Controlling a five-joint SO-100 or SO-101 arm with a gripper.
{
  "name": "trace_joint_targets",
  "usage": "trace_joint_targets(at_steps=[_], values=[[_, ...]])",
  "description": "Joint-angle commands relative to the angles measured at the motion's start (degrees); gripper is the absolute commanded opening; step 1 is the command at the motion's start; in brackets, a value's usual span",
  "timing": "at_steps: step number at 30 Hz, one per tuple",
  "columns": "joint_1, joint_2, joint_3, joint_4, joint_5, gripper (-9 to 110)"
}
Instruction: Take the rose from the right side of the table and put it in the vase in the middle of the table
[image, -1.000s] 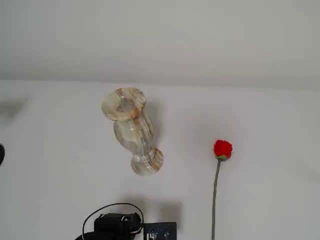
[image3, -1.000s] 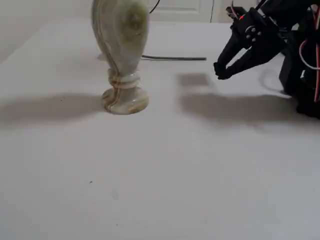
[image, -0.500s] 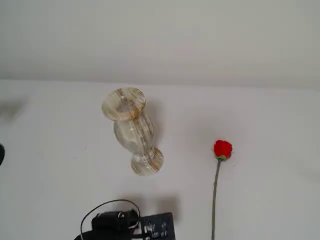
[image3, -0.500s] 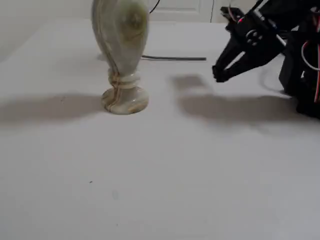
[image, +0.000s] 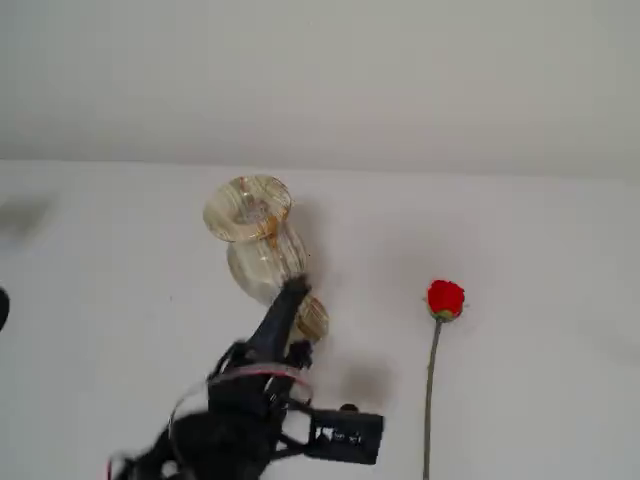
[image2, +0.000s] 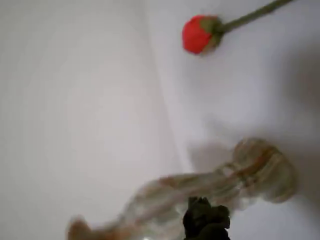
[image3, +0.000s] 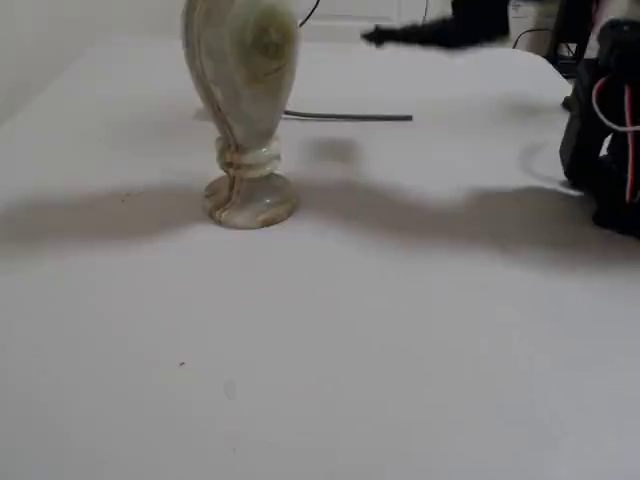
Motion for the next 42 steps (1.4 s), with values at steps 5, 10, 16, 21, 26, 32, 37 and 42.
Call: trace_joint_targets(at_steps=[5, 10, 16, 21, 26, 32, 37, 42], values=[[2.9, -50.3, -51.7, 21.1, 22.7, 62], [4.2, -72.4, -75.0, 34.6, 31.6, 62], [5.8, -97.6, -108.0, 53.4, 35.5, 61], [7.4, -129.1, -157.7, 70.0, 35.1, 58], [7.4, -133.7, -157.1, 68.3, 35.7, 51], [7.5, -136.5, -157.1, 67.1, 35.4, 35], [7.1, -138.2, -156.0, 67.2, 33.2, 22], [5.5, -138.9, -153.9, 68.5, 28.9, 9]])
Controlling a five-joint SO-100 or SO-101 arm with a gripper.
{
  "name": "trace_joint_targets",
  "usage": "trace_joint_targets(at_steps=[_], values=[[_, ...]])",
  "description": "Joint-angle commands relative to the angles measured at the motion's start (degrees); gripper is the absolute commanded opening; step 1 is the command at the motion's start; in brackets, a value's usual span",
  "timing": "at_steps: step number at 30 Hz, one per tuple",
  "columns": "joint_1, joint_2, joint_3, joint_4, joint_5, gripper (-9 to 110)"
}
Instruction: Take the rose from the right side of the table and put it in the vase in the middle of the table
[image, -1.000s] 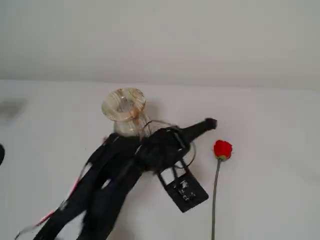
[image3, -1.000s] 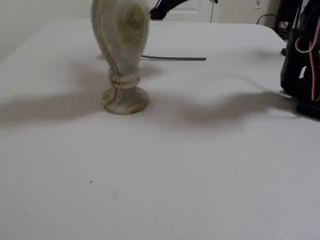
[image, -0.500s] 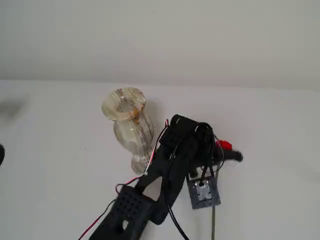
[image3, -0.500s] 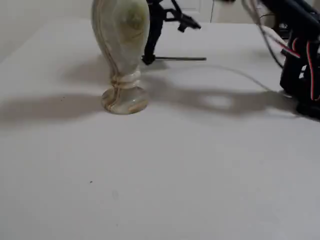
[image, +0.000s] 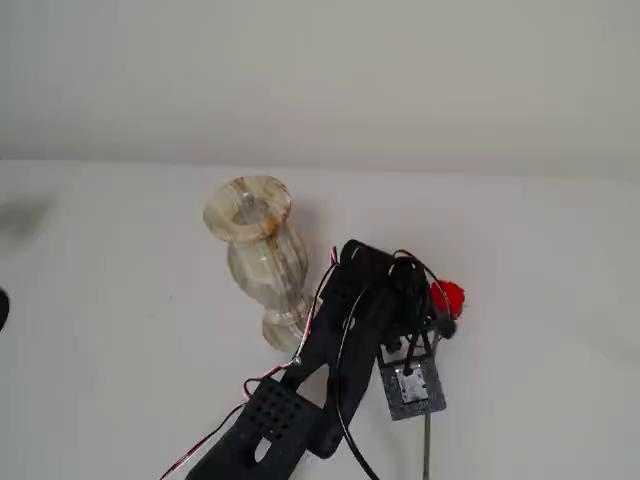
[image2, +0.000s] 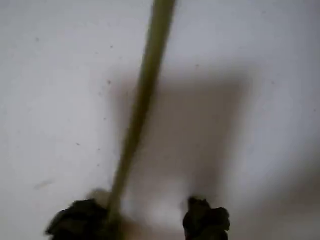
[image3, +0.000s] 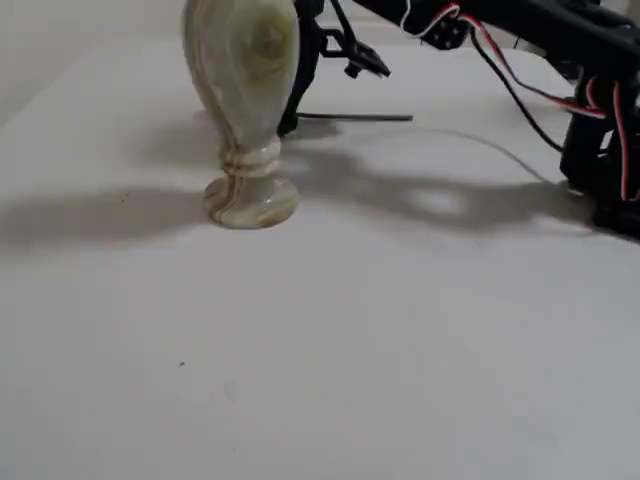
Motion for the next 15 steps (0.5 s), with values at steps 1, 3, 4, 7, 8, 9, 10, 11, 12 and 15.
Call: trace_joint_targets(at_steps=[1, 3, 4, 7, 8, 9, 10, 11, 12, 15], values=[[-1.5, -0.3, 0.1, 2.0, -4.0, 8], [-1.8, -0.6, 0.1, 2.0, -4.7, 9], [-1.6, -0.6, 0.1, 1.7, -4.7, 9], [-1.8, -0.6, 0.1, 2.2, -6.9, 4], [-2.0, -0.9, 0.1, 2.7, -7.6, 2], [-2.4, -1.1, 0.1, 3.3, -8.7, 1], [-2.6, -1.3, 0.1, 3.8, -9.8, 0], [-2.9, -1.4, 0.1, 4.0, -11.0, 0], [-3.0, -1.4, 0.1, 4.0, -12.3, 0], [-3.1, -0.8, 0.1, 4.1, -13.4, 0]])
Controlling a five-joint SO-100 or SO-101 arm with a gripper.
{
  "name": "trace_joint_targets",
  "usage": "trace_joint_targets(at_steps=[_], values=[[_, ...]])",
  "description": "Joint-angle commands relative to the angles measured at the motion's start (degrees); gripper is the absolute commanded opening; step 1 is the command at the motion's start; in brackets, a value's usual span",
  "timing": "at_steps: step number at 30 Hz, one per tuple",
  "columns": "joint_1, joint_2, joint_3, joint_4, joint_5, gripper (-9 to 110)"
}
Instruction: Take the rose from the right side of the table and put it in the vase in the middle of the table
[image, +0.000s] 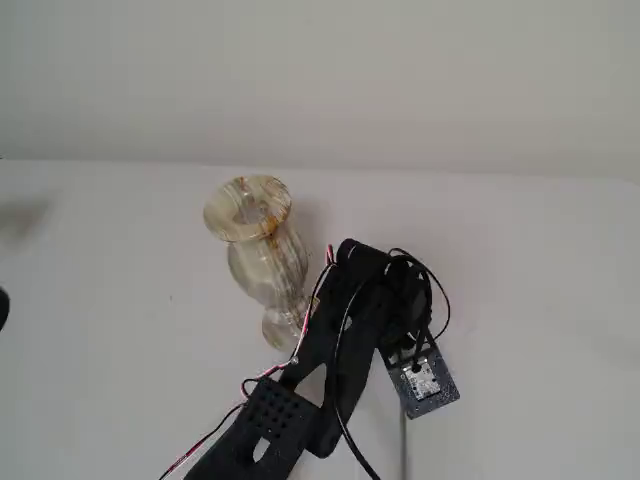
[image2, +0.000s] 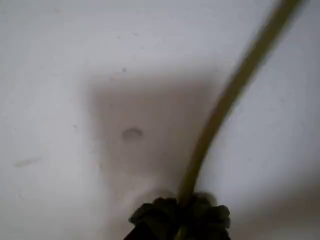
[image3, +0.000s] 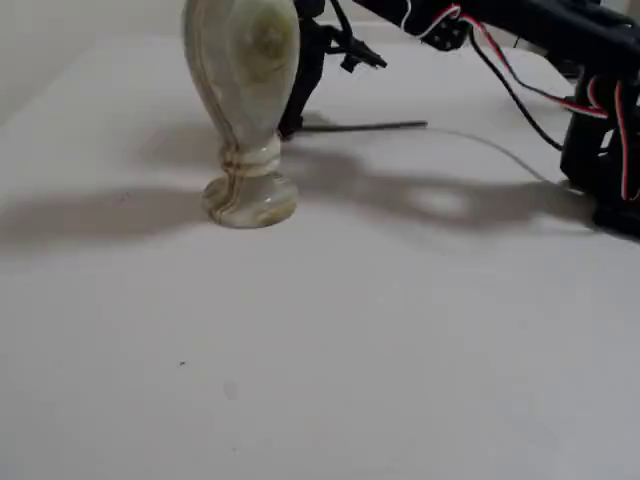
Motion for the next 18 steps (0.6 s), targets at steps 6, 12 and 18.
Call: trace_joint_targets(at_steps=[6, 12, 18], values=[[1.2, 10.2, 0.3, -0.3, 6.4, 0], [4.1, 22.5, -5.2, -4.0, 17.2, 0], [6.4, 37.0, -5.2, -11.4, 25.2, 0]])
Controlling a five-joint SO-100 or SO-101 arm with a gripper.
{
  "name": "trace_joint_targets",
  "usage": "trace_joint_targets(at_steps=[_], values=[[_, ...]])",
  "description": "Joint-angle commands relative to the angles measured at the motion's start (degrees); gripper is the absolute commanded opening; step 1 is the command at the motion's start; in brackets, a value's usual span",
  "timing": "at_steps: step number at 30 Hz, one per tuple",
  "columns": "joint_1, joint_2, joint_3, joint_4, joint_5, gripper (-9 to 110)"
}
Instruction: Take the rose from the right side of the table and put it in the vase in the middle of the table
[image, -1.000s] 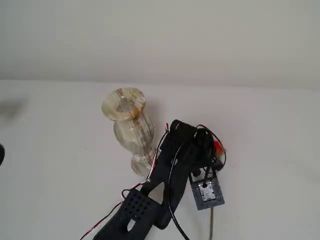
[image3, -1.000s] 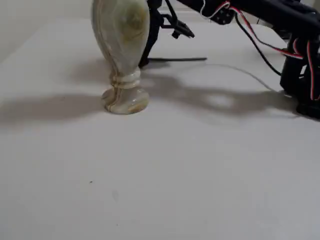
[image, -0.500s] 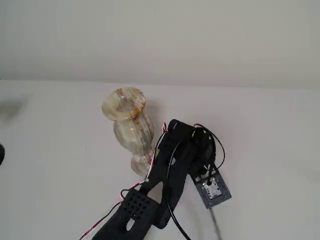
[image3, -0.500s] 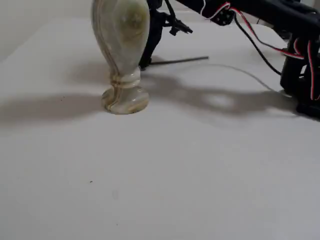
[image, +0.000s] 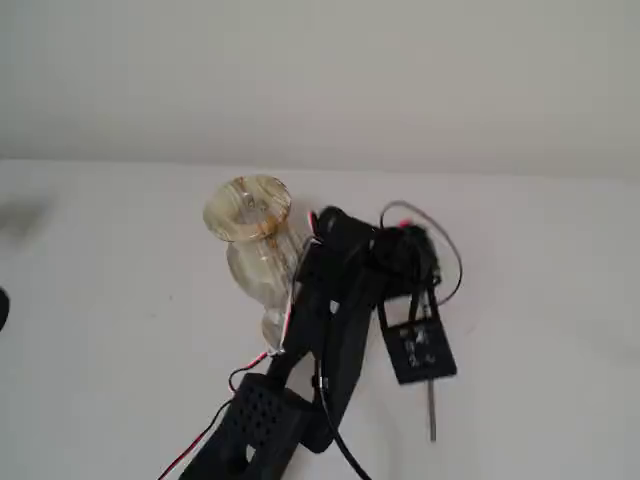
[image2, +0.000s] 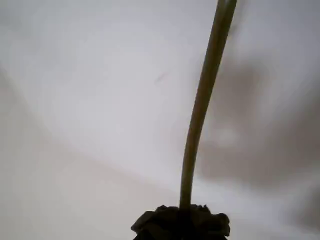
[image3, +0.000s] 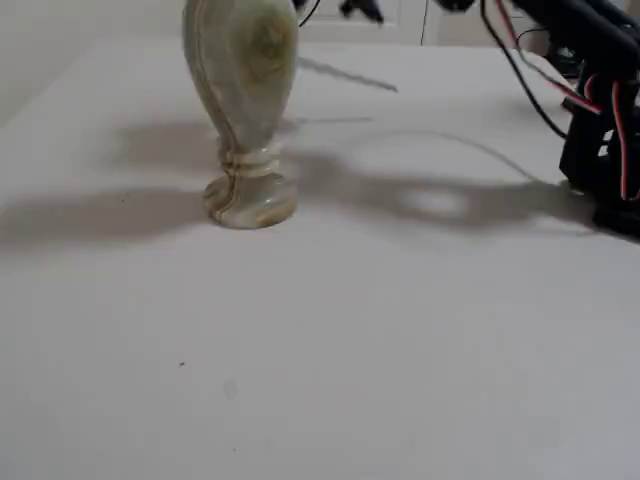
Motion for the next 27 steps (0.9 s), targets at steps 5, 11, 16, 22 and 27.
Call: trace_joint_targets(at_steps=[5, 11, 16, 22, 27], values=[[1.2, 26.9, -3.3, -11.2, 15.3, 0], [-6.9, 37.5, -3.3, -16.3, 19.4, 0], [-18.9, 42.8, -3.3, -15.6, 18.5, 0], [-30.6, 43.0, -3.3, -16.4, 17.2, 0], [-34.7, 40.2, -3.3, -16.0, 17.0, 0]])
